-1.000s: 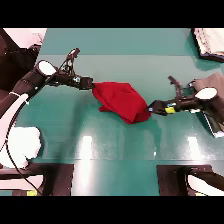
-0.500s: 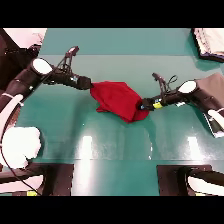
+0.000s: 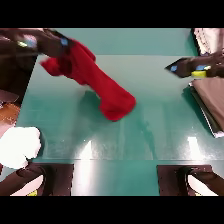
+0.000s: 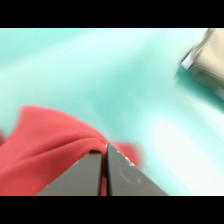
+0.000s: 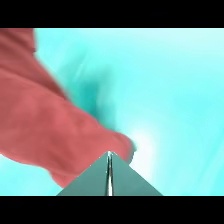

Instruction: Fold the shirts.

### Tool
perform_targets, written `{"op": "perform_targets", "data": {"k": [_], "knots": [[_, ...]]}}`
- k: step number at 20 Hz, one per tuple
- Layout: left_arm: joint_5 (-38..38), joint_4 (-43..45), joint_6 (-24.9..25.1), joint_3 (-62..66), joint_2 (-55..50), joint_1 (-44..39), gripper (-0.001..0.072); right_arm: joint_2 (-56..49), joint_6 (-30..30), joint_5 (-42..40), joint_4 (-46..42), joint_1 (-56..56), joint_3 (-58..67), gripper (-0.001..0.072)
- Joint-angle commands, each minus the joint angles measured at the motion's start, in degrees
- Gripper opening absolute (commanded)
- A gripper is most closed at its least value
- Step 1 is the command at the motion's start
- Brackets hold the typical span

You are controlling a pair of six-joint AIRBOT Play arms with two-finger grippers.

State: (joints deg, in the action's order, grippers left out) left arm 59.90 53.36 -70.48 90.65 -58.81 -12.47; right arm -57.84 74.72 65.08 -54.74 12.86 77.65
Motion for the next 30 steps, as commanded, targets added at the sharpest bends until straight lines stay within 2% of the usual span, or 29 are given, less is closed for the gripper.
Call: {"op": "perform_targets", "data": {"k": [1,3,4,5,6,7,10,12,14,18,28,29,30], "knots": [[5.79,-0.44,-0.13,4.92,2.80,-0.04,0.0023,3.63,0.96,2.34,-0.81,-1.01,3.80,0.0016],[10.03,4.13,-2.27,4.48,1.97,-0.04,0.0023,2.95,2.32,3.69,-0.31,-0.76,0.52,0.0022],[11.63,7.50,-3.39,3.76,1.44,-0.04,0.0023,1.95,2.34,3.78,-0.24,-0.31,-2.21,0.0110],[12.20,10.93,-4.55,2.43,0.96,-0.04,0.0024,0.61,2.34,3.65,-0.07,0.35,-5.03,0.0304],[12.09,13.22,-5.20,0.68,0.72,-0.04,0.0024,-1.27,2.32,3.58,1.22,1.22,-8.17,0.0408],[12.09,15.45,-5.79,-1.20,0.35,-0.04,0.0024,-3.48,2.29,3.34,3.19,2.16,-10.99,0.0458],[11.50,23.06,-5.95,-7.28,-0.35,-0.04,0.0024,-11.39,0.28,-0.59,12.96,6.93,-18.60,0.0465],[11.45,31.15,-8.28,-10.43,-0.85,0.02,0.0024,-16.83,-4.24,-5.14,19.89,11.19,-21.84,0.0465],[11.21,36.87,-10.62,-12.07,-0.96,0.02,0.0024,-21.79,-4.48,-8.87,22.36,15.08,-22.32,0.0464],[9.46,37.55,-10.62,-12.37,-0.96,0.02,0.0024,-31.54,-4.46,-11.56,22.23,22.18,-16.39,0.0464],[8.39,36.33,-10.56,-12.37,-0.96,0.02,0.0024,-49.31,-1.44,-7.34,22.23,33.00,1.73,0.0441],[8.24,36.24,-10.56,-12.37,-0.96,0.02,0.0024,-49.81,-1.44,-7.45,22.14,33.68,2.60,0.0413],[8.20,36.24,-10.56,-12.37,-0.96,0.02,0.0024,-49.99,-1.46,-7.56,22.03,34.05,3.21,0.0261]]}}
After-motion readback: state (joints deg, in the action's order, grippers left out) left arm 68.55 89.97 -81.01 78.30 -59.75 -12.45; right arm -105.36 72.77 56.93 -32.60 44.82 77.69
